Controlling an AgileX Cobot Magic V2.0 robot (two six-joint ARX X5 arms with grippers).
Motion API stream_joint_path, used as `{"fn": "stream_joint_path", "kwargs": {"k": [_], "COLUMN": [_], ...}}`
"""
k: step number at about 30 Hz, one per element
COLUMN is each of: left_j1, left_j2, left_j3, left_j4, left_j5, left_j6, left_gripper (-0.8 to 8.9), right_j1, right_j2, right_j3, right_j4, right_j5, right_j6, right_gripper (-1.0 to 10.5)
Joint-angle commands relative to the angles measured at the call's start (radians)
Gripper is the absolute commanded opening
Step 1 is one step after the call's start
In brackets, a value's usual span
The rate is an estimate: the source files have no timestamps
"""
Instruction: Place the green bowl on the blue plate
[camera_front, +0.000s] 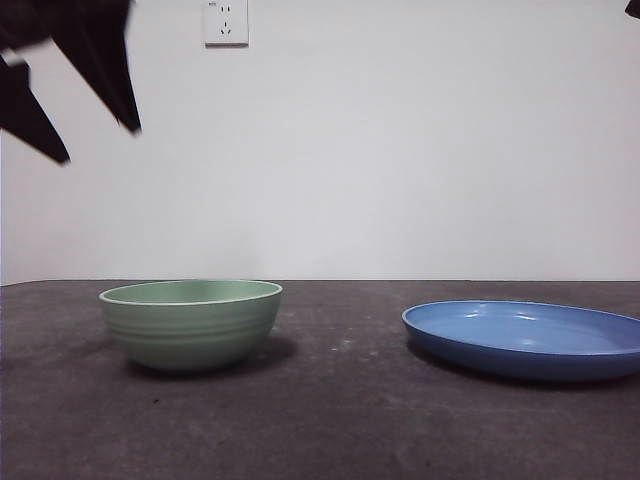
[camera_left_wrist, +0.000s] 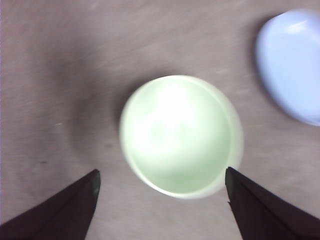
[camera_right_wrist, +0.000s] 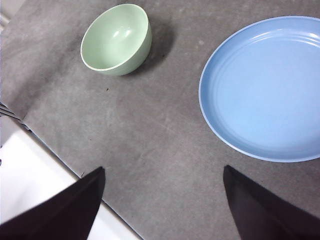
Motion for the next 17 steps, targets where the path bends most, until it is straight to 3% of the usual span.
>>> {"fn": "stream_joint_path", "kwargs": {"k": [1,17], "left_j1": [-0.016,-0.034], "left_j2": [0.090,0.391], "left_j3": [0.037,0.037], "left_j4": [0.011,0.124], "left_j5": [-0.051,-0.098], "left_j6": [0.015,0.020], "left_gripper": [4.04,4.02], "right_j1": [0.004,0.004], "right_j2": [0.004,0.004], "right_j3": [0.021,0.021], "right_j4": [0.004,0.005], "right_j5": [0.001,0.021], "right_j6": [0.003,0.003], "right_gripper": [3.8,3.8]}}
